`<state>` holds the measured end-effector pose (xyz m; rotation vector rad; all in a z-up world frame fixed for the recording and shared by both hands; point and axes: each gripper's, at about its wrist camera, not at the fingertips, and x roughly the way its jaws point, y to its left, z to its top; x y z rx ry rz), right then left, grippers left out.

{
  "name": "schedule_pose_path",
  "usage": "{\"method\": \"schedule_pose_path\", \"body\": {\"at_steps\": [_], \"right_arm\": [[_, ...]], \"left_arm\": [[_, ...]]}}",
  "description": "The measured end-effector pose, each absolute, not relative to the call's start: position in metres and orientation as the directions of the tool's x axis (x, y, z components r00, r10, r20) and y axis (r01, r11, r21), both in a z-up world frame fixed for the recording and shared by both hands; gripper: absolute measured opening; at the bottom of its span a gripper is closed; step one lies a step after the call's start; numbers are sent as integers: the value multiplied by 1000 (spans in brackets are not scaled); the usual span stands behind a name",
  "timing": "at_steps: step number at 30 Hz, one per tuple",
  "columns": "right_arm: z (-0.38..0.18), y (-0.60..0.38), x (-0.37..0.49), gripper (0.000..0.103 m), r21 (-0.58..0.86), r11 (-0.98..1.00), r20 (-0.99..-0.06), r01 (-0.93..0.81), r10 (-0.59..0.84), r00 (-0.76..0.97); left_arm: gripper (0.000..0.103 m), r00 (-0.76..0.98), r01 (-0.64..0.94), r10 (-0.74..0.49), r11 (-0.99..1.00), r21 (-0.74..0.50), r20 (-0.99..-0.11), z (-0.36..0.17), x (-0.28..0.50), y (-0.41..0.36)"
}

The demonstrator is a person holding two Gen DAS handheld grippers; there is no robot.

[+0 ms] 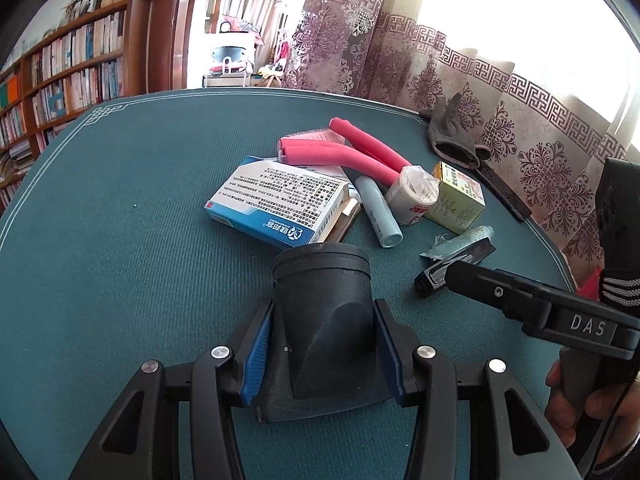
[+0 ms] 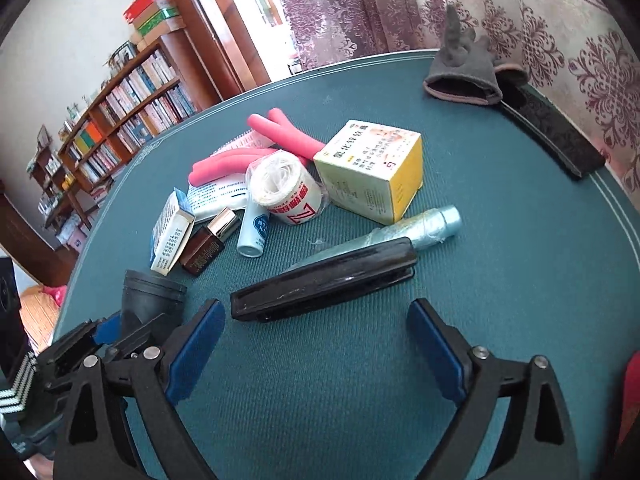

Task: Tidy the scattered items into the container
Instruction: 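Grasp the black comb with the right tool while the left tool holds the nozzle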

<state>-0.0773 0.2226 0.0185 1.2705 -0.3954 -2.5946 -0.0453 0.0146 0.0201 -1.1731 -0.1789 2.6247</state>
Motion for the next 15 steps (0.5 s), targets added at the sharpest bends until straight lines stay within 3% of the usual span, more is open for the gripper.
{"method": "schedule_pose_path", "body": {"at_steps": [5, 11, 15], "right_arm": [[21, 218, -95, 95, 366, -931, -735, 22, -303, -607], [16, 189, -100, 95, 119, -991, -769, 67, -135, -625], [12, 197, -83, 95, 57, -993, -774, 105, -110, -623]], "left_arm": [[49, -640, -184, 286, -958, -220, -713, 20, -45, 14], [49, -641, -187, 287, -958, -218, -712, 20, -44, 14], [49, -640, -189, 289, -957, -219, -712, 20, -43, 15]]}}
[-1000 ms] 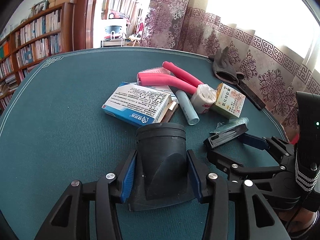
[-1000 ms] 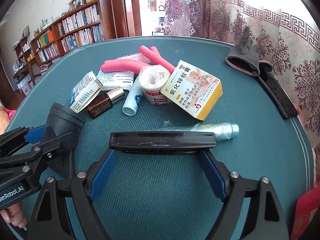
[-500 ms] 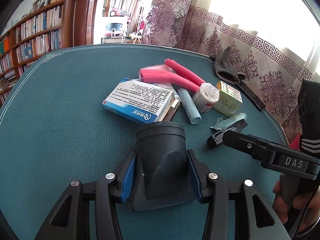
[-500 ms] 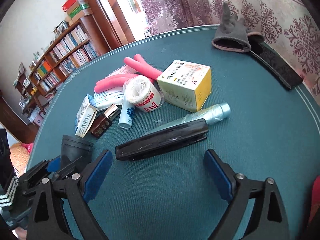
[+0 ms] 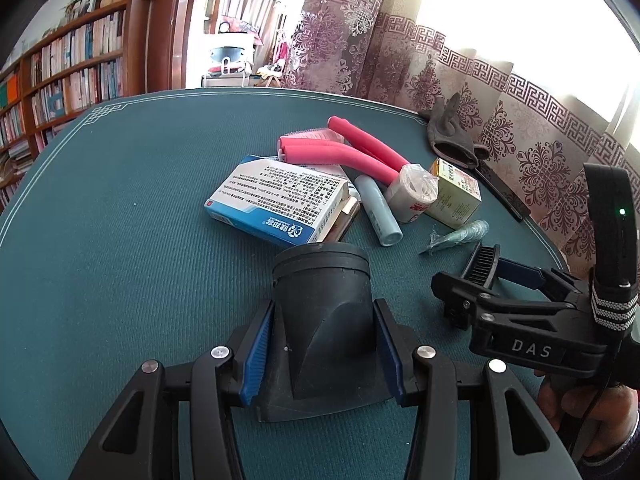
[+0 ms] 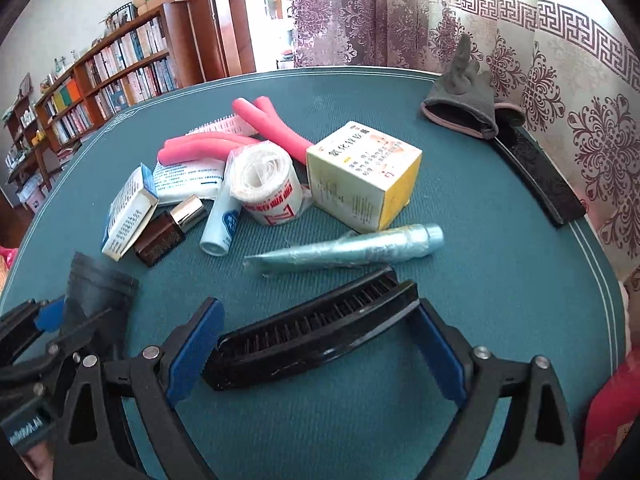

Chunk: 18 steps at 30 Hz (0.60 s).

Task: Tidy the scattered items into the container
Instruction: 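Grasp the black comb with the right tool while the left tool holds the nozzle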

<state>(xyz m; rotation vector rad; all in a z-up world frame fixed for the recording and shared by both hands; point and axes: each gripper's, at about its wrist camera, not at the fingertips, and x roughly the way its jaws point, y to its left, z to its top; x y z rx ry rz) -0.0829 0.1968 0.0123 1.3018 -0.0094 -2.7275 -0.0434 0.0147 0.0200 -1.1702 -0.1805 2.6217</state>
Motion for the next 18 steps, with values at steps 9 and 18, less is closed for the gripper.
{"method": "schedule_pose_path", "body": {"at_steps": [9, 18], "right_arm": [[15, 250, -48, 95, 79, -997, -785, -1, -62, -617], [18, 225, -66, 77, -2, -999, -773, 32, -19, -634]], "left_arm": [[49, -634, -201, 295, -955, -216, -715, 20, -40, 20], [49, -632, -222, 307, -951, -213, -712, 19, -38, 26]]}}
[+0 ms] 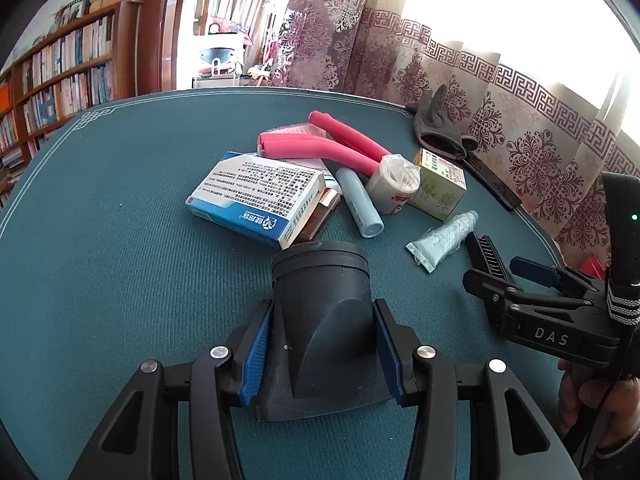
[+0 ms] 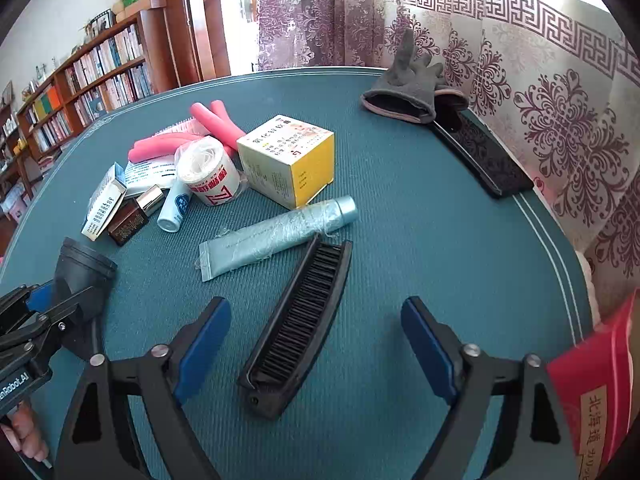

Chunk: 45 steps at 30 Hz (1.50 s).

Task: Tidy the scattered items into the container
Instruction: 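Grasp the black comb with the right tool while the left tool holds the nozzle, then carry the black nozzle and black comb into the red tin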

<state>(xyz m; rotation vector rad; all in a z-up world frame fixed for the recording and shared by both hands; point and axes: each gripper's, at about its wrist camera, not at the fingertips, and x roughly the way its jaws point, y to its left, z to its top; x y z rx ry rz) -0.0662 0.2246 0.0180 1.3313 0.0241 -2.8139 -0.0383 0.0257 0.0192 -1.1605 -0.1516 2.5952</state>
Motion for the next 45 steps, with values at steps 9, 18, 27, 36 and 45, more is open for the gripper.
{"method": "schedule_pose_path", "body": {"at_steps": [9, 18, 27, 36, 45], "right_arm": [[18, 220, -47, 29, 18, -997, -745, 69, -60, -664], [48, 254, 3, 29, 90, -996, -693, 11, -71, -717], [76, 284, 51, 29, 125, -991, -633, -43, -47, -773], [101, 338, 108, 29, 150, -975, -561, -161, 50, -826], [101, 410, 153, 29, 205, -926, -553, -317, 158, -818]], "left_arm": [[49, -637, -261, 329, -943, -207, -697, 24, -32, 35], [49, -637, -316, 351, -931, -183, -687, 38, -18, 58], [49, -633, -383, 378, -911, -150, -676, 56, 6, 90], [49, -607, -489, 446, -862, -134, -658, 79, 32, 140], [49, -557, -603, 526, -788, -122, -643, 98, 53, 206]]}}
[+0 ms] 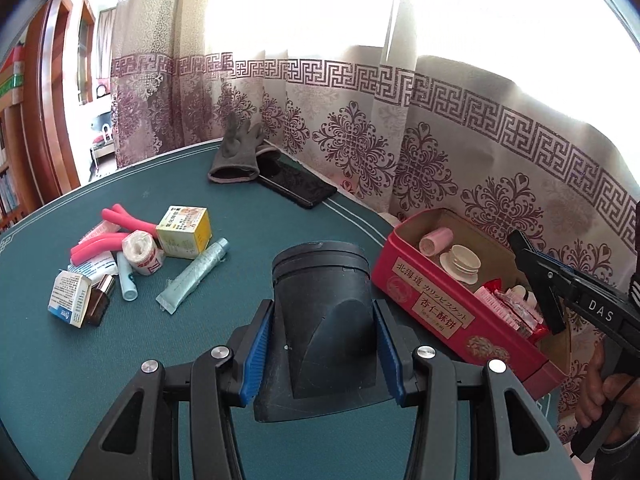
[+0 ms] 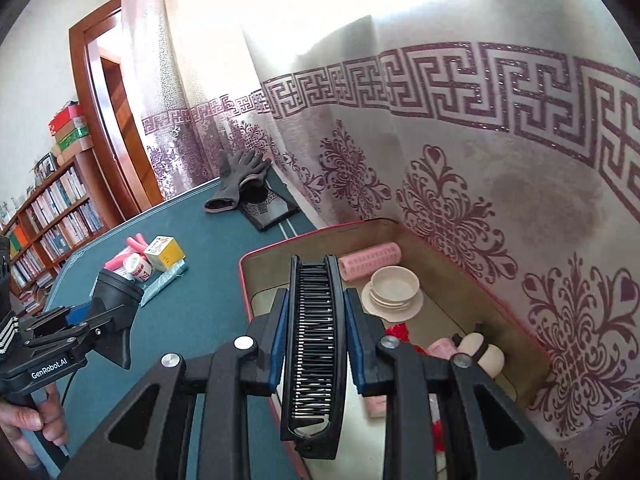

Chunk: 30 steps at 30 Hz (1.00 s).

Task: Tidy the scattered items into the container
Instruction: 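Carry the black nozzle and black comb into the red tin, then open both tools to release the nozzle and comb in the tin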

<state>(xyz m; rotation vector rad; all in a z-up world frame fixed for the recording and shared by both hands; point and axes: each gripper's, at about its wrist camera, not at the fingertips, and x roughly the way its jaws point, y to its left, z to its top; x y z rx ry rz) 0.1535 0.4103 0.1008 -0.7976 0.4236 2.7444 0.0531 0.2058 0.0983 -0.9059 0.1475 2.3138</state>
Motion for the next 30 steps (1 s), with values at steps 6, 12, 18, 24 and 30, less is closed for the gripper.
{"method": "schedule_pose_path", "body": {"at_steps": [6, 12, 18, 24, 30], "right_arm": [[95, 428, 168, 29, 222, -916, -552, -335, 165, -817], [90, 440, 176, 29, 242, -905, -557, -350, 166, -814], [80, 448, 182, 29, 228, -902, -586, -366, 173, -792], [73, 459, 187, 30, 262, -884, -603, -387, 163, -781], [70, 460, 185, 49, 267, -881, -605, -391, 162, -779]], "left_arm": [[49, -531, -670, 567, -736, -98, -630, 114, 60, 254], [49, -494, -724, 603, -684, -88, -626, 121, 60, 297], [52, -443, -753, 635, -647, -122, -633, 117, 50, 334], [80, -446, -731, 607, -671, -124, -657, 105, 40, 342], [80, -456, -688, 567, -713, -132, -686, 94, 33, 324]]}}
